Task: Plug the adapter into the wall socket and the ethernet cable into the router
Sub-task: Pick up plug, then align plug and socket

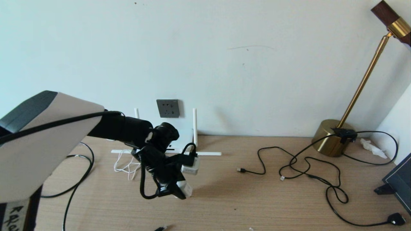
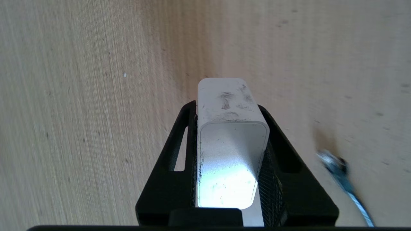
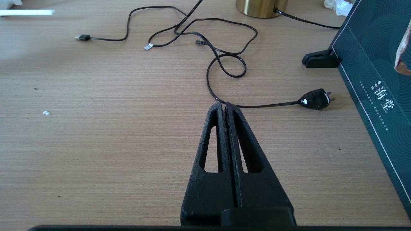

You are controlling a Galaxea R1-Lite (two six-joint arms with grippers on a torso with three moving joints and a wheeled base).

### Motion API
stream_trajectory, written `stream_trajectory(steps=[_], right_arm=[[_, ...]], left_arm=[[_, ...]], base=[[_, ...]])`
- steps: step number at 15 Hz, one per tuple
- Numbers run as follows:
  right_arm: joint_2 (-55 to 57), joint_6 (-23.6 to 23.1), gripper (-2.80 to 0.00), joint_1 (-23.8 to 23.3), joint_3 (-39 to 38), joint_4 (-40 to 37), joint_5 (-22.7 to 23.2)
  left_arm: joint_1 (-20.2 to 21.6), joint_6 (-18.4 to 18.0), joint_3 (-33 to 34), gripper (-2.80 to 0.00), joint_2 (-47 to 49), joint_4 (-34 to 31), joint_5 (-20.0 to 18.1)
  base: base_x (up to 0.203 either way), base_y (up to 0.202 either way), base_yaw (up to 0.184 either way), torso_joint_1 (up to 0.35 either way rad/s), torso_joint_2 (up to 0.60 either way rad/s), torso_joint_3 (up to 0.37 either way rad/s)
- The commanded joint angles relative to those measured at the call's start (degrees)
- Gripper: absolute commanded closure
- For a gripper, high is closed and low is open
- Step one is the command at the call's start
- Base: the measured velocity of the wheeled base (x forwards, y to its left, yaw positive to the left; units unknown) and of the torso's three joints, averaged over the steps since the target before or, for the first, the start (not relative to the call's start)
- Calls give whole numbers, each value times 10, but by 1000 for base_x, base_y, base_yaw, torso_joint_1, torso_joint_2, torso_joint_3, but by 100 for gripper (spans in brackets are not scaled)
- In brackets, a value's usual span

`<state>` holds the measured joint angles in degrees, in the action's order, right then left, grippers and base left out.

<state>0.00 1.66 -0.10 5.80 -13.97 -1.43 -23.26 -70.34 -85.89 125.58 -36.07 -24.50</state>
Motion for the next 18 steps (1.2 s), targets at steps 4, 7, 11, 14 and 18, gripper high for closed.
stream_trajectory(steps=[4,7,11,14,18], right_arm=[[0,0,0,0,0,-1,0],[0,0,0,0,0,-1,0],[0,0,0,0,0,-1,0],[0,0,0,0,0,-1,-1],[0,0,0,0,-1,-1,0]], left_arm=[[65,-6,82,0,-74,4,0],[126,-6,118,0,-71,11,1],[177,-6,125,0,-53,41,10],[190,-7,125,0,-44,40,9],[192,-15,124,-191,-43,38,8]], base=[[0,0,0,0,0,0],[0,0,0,0,0,0],[0,0,0,0,0,0],[0,0,0,0,0,0],[0,0,0,0,0,0]])
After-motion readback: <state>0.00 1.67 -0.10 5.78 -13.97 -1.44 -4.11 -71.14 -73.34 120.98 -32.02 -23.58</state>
